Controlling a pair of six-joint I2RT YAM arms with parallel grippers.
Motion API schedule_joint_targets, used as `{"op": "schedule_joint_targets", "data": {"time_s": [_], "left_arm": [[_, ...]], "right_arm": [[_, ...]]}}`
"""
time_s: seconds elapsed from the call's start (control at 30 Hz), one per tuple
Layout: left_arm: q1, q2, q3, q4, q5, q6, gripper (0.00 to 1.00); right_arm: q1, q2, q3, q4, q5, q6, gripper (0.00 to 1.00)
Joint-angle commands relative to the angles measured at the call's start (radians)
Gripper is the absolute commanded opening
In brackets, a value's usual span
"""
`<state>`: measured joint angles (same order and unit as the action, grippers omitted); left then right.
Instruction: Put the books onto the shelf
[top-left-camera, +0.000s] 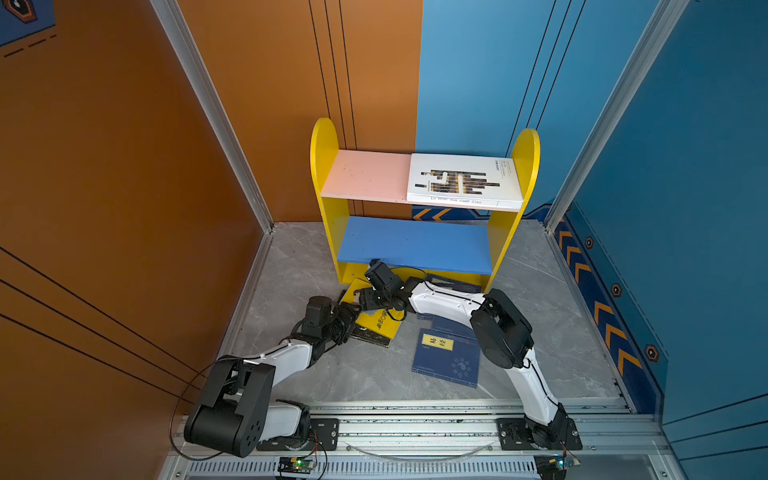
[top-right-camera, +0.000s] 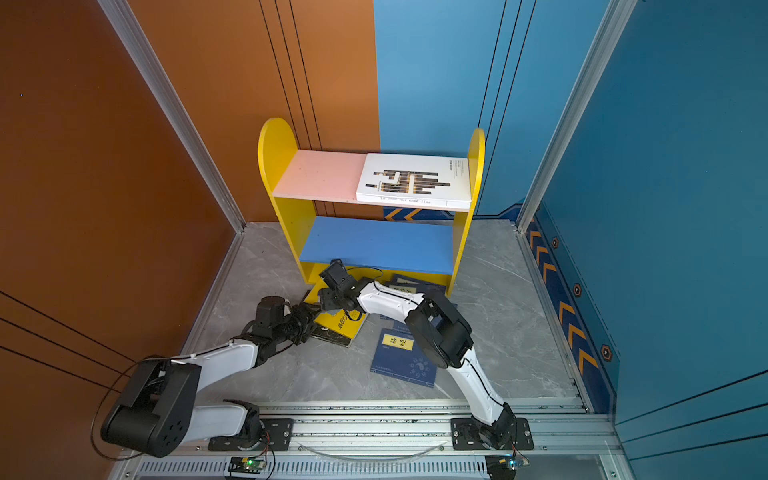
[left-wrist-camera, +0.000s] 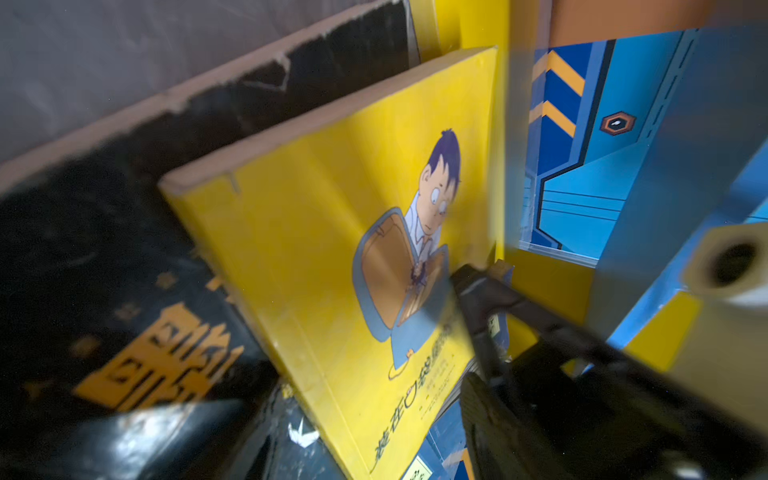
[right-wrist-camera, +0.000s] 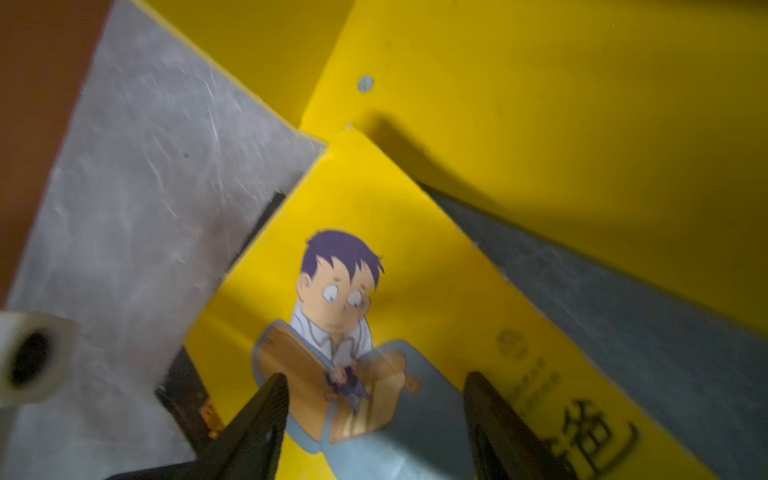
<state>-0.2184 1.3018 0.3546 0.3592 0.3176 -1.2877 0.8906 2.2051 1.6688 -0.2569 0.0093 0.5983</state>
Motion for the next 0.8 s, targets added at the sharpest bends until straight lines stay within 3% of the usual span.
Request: {"op": "schedule_joint_targets", "data": {"time_s": [0.0,0.13,0.27,0.37,0.57,0.77], "left_arm": [[-0.008,-0.034,-0.078,-0.197,-0.068,-0.012,0.70],[-0.001,-0.143,-0.078,-0.312,-0.086,0.031,0.71],[0.008,-0.242,-0.086,-0.404,-0.099,0.052,0.74],[0.017,-0.298,-0.115,-0.429,-0.098,0.048,0.75],[0.047,-0.321,-0.137,-0.406,-0.073,0.043,0.78],[0.061,-0.192,-0.075,-0.339,-0.012,0.092,0.80]], "right_arm": [[-0.004,-0.059,-0.088,-0.073,0.109,0.011,0.74],[-0.019,-0.122,-0.161,-0.011,0.222,0.011,0.80],[-0.034,-0.156,-0.199,0.050,0.255,0.001,0.95],[-0.045,-0.144,-0.203,0.074,0.266,-0.007,1.00],[-0.051,-0.068,-0.155,0.088,0.121,-0.054,1.00],[-0.018,-0.062,-0.135,0.019,0.050,-0.083,0.96]]}}
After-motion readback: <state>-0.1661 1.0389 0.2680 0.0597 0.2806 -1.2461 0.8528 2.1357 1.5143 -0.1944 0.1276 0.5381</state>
